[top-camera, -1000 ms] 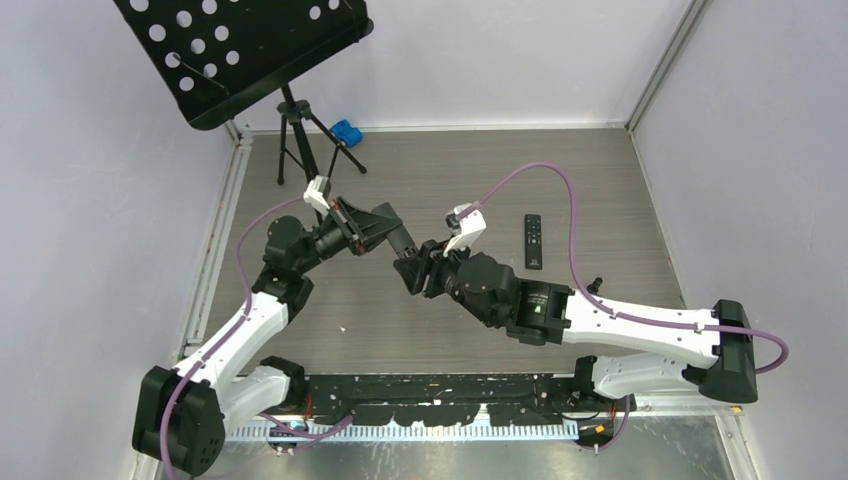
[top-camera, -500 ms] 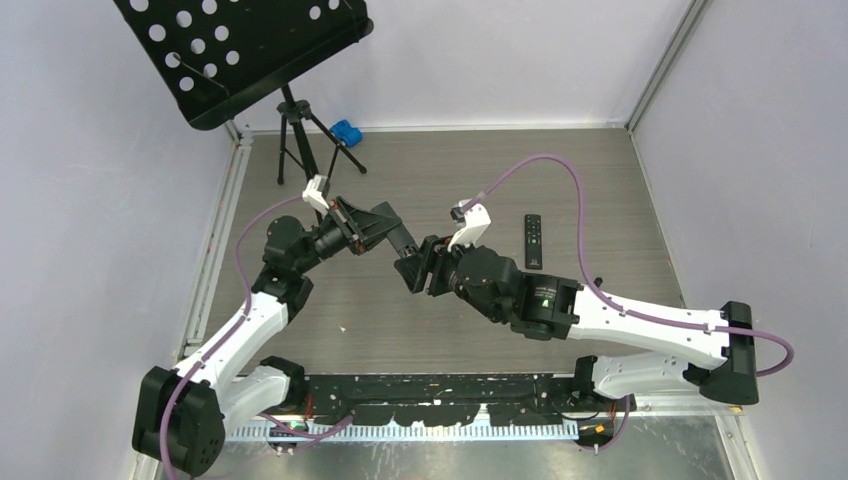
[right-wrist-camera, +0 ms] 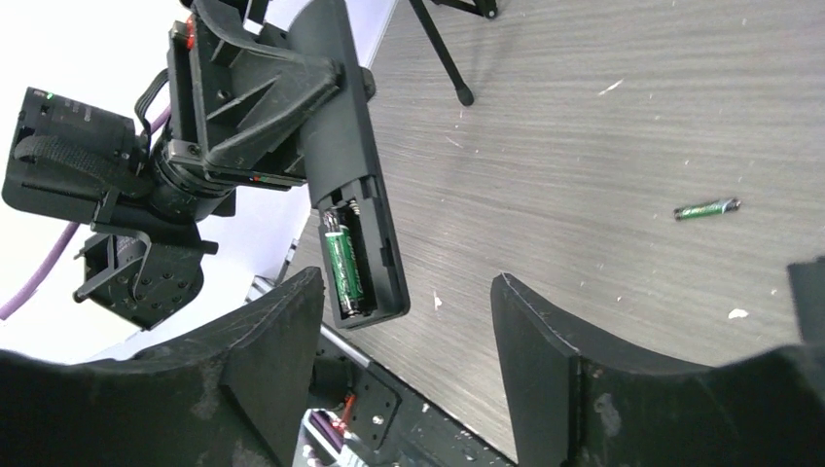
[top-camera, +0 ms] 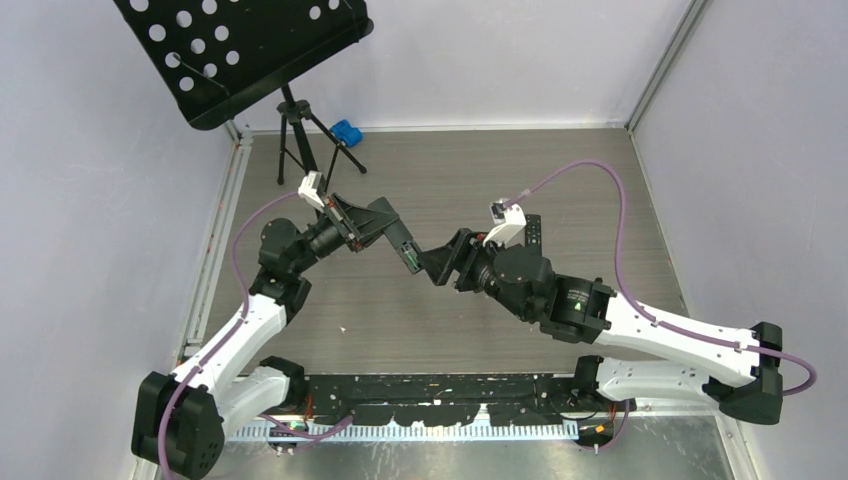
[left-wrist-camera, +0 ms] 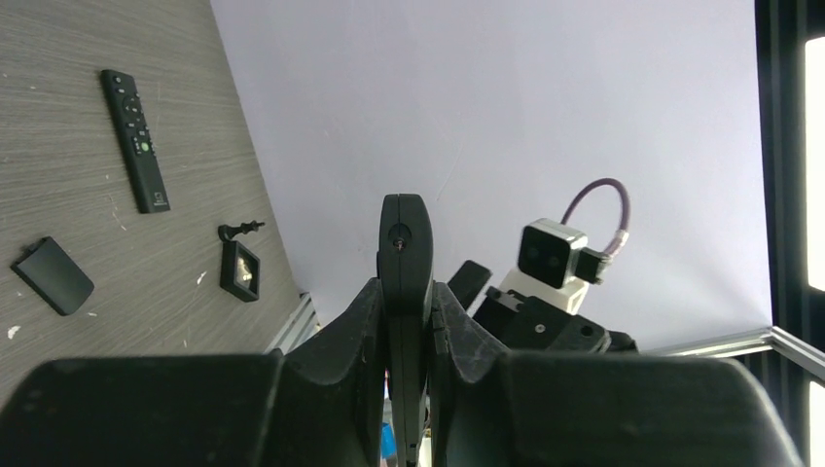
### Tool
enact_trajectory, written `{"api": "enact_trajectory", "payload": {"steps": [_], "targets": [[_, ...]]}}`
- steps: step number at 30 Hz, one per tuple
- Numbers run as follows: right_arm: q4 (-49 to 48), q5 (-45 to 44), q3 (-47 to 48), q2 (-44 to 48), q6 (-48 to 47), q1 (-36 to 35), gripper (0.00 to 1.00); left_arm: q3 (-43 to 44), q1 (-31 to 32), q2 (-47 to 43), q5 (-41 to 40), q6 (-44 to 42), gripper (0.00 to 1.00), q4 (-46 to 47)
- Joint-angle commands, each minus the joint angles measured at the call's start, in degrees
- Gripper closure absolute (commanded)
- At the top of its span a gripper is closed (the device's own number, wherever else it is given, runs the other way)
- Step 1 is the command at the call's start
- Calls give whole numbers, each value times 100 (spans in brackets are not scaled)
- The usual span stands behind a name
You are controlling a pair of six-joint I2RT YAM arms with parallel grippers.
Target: Load the batteries into the remote control
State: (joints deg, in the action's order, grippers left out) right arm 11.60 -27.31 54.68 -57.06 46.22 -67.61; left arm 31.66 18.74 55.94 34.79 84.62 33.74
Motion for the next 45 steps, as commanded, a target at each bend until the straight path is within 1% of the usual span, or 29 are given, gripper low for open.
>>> {"api": "enact_trajectory", "payload": {"steps": [1,3,6,8,12,16,20,27,32,35,45], "targets": [[-436,-13,-358,138,907,69,27,153,-20,-145,-60,42,100,468],[-818,182,-533,123,1177,132,24,158,-20,-175,-112,54,100,482],[-1470,593,-680,21,1460,244,24,164,-20,-226,-156,85,100,490],[-1851,780,-758,-55,1547,304,24,167,-20,-252,-148,94,100,492],[-2280,915,-875,-71,1596,374,24,153,-15,-278,-113,116,100,491],[-2344,982,-924,-66,1652,517,25,148,-20,-282,-88,141,100,532],[-2413,1172,-896,-148,1663,655,29,164,-20,-277,-52,161,100,586],[-2487,1585,-765,-350,1557,786,40,171,-20,-236,-31,193,100,650],[-2611,1819,-835,-436,1548,820,41,176,-18,-173,-23,254,100,742],[-2607,1866,-857,-470,1574,844,46,176,-20,-154,-16,282,100,774],[-2820,2097,-940,-680,1382,890,54,177,-20,-145,-24,402,100,801]]}}
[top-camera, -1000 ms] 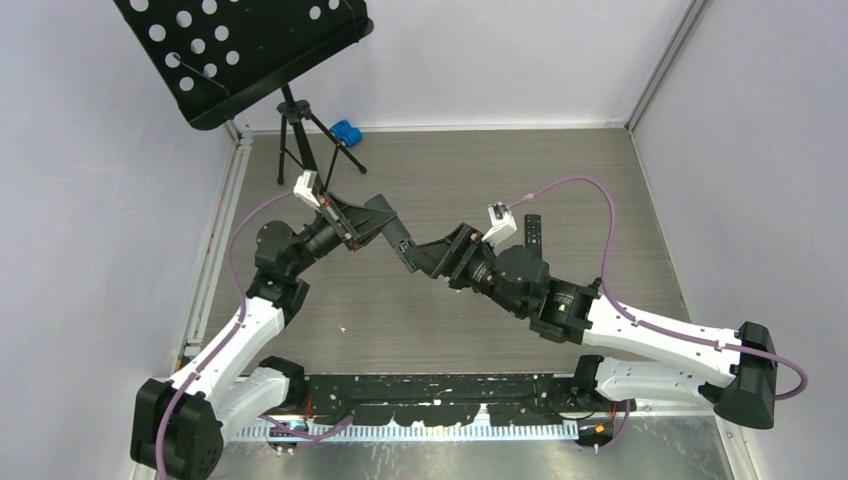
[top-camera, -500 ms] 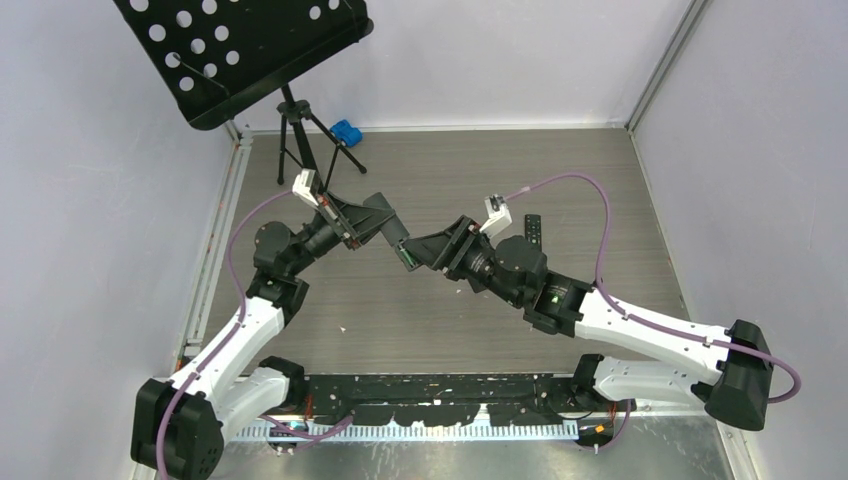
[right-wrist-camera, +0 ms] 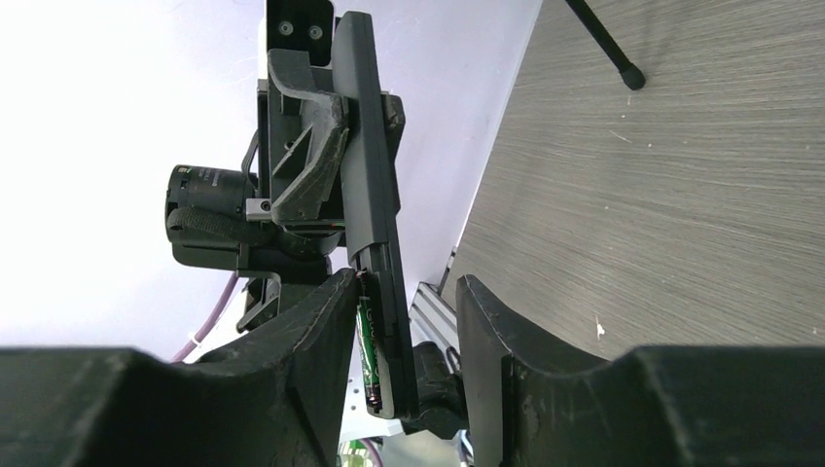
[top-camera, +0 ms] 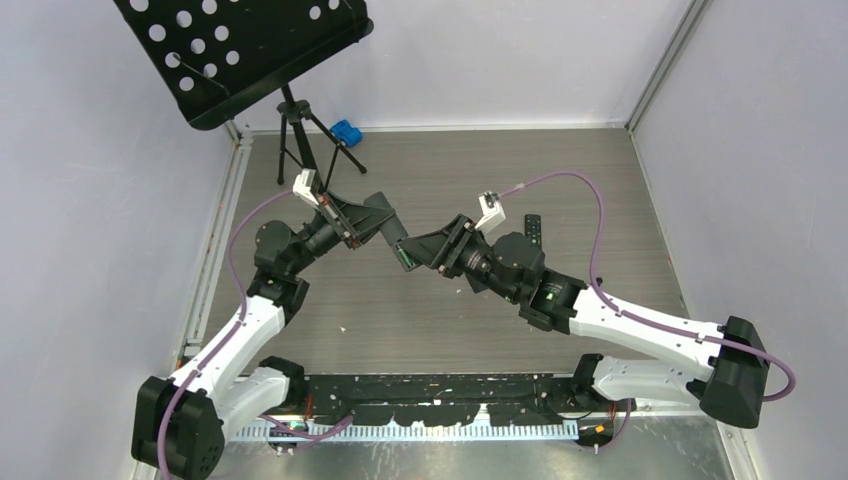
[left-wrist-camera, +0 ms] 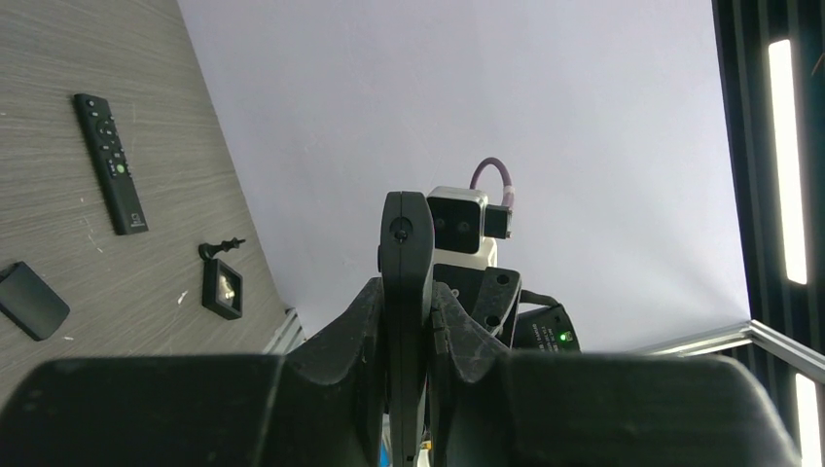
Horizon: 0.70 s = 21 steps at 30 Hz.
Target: Load the batteries into the remote control
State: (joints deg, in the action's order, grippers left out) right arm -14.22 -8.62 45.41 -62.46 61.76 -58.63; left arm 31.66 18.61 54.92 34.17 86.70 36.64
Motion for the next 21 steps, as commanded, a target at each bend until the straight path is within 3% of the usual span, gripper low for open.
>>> {"api": "enact_trajectory", "payload": {"steps": [1,7,9,13,17,21], "targets": [[-329,292,-57,-159,-223,-8,55,175,-7,-35,41,218,100,504],[-454,544,-164,-175,-358,-8,75,178,-7,18,37,349,100,545],[-411,540,-180,-167,-369,-8,77,175,-7,15,33,364,100,567],[-437,617,-216,-162,-410,-8,75,182,-7,11,14,399,100,581],[-515,625,-216,-186,-361,-8,60,185,-7,9,39,386,100,573],[-530,607,-160,-204,-375,1,58,154,-7,11,45,375,100,581]]}}
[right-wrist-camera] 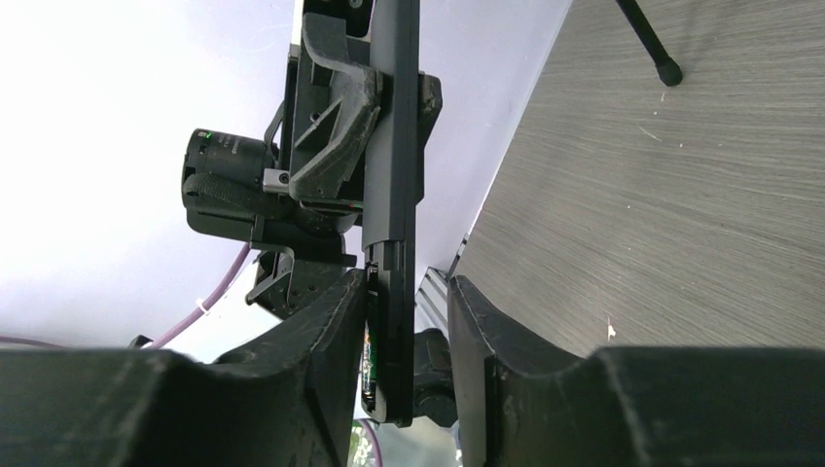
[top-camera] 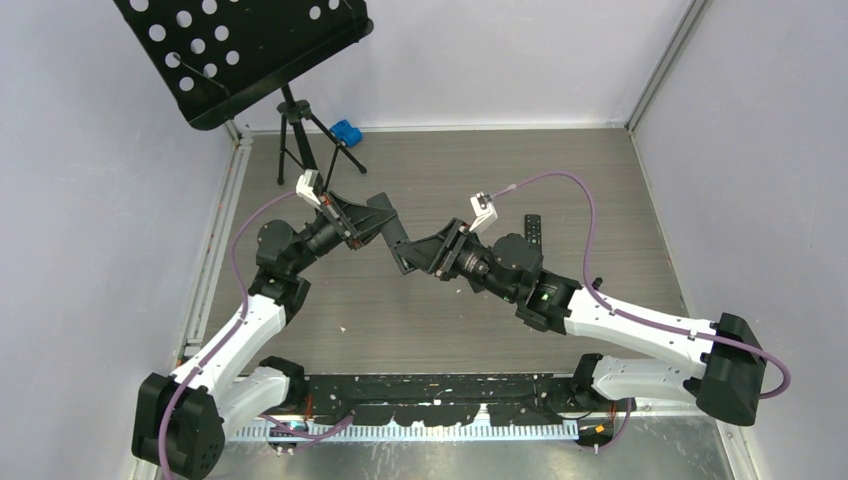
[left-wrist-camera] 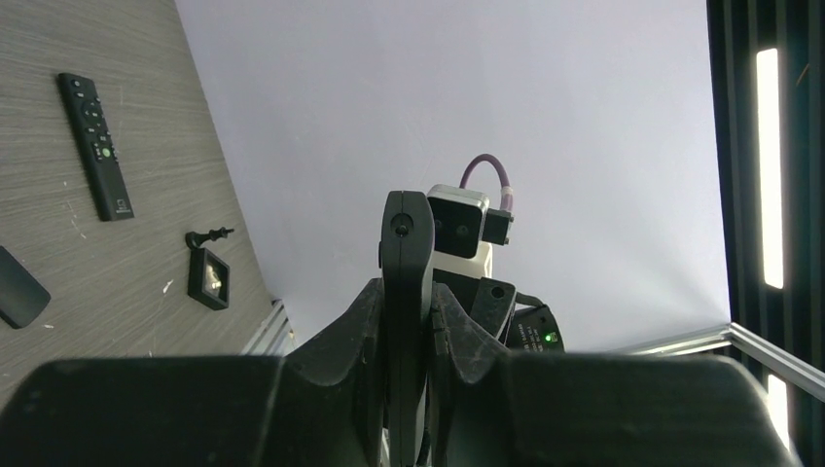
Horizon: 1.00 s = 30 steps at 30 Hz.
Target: Load the batteries into the remote control
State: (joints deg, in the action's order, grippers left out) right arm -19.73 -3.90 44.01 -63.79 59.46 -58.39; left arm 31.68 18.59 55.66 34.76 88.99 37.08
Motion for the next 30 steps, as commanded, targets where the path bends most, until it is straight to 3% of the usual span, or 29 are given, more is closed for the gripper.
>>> {"api": "enact_trajectory", "payload": {"steps": [1,8,14,18,22,25,30], "targets": [[40,133,-15,-79,-173,-23,58,148,-4,-64,-9,153,100,537],[130,144,-85,-35,-199,41,69,143,-4,-92,-14,74,100,470],[159,194,-55,218,-225,168,37,147,-12,-153,85,-584,100,-56],[466,190,-1,624,-341,304,29,166,-50,-272,117,-1674,100,-913],[1534,-208,262,911,-700,431,28,150,-117,-396,143,-2620,100,-1463],[2824,-1079,634,813,-879,532,29,198,-136,-509,151,-3264,100,-1966],[4747,-1900,1498,-423,-1112,875,39,349,-136,-761,71,-4120,100,-2792]]}}
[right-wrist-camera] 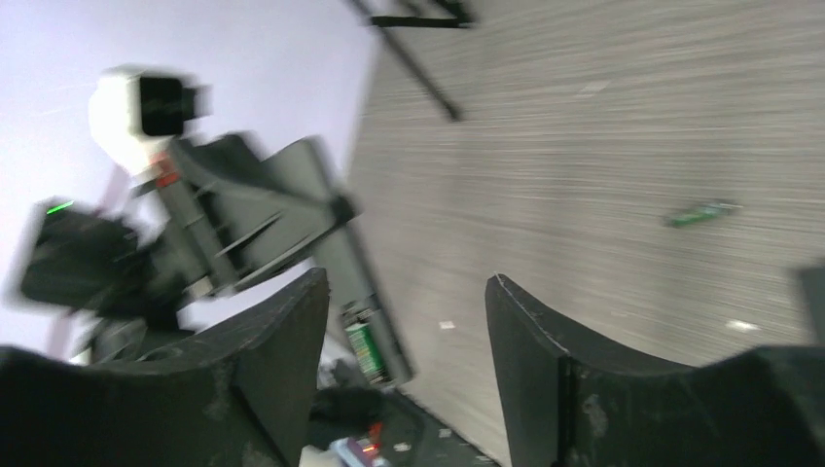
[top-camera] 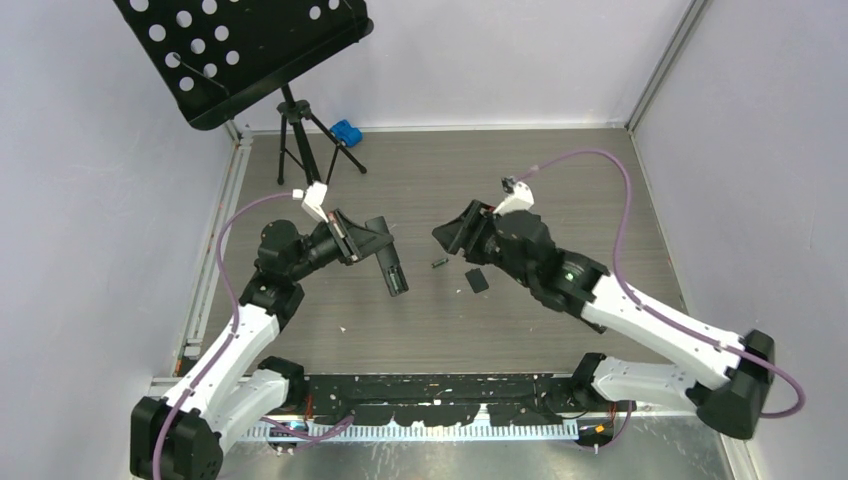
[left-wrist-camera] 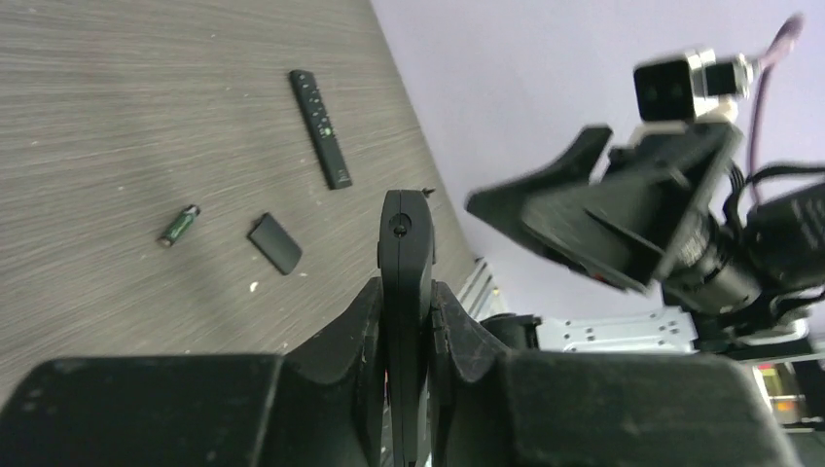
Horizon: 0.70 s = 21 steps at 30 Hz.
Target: Load the batteries into the remote control
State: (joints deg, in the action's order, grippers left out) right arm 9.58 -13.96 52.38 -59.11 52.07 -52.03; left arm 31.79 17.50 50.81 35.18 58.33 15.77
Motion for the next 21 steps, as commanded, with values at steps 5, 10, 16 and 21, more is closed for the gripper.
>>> {"api": "enact_trajectory", "payload": {"steps": [5,10,16,21], "targets": [[2081,-622,1254,-2305,-959,412,44,359,-27,-366,-49,-1384,100,-978],[2313,-555,2055,-3655,-1432,564,44,356,-27,-242,-80,-1457,100,-1027],[1888,-633,2338,-4451,-3271,571,58,415,-35,-53,-73,-1486,100,-1058],[1915,379,2293,-4600,-5510,628,52,466,-65,10,-27,-1519,100,-1108]]}}
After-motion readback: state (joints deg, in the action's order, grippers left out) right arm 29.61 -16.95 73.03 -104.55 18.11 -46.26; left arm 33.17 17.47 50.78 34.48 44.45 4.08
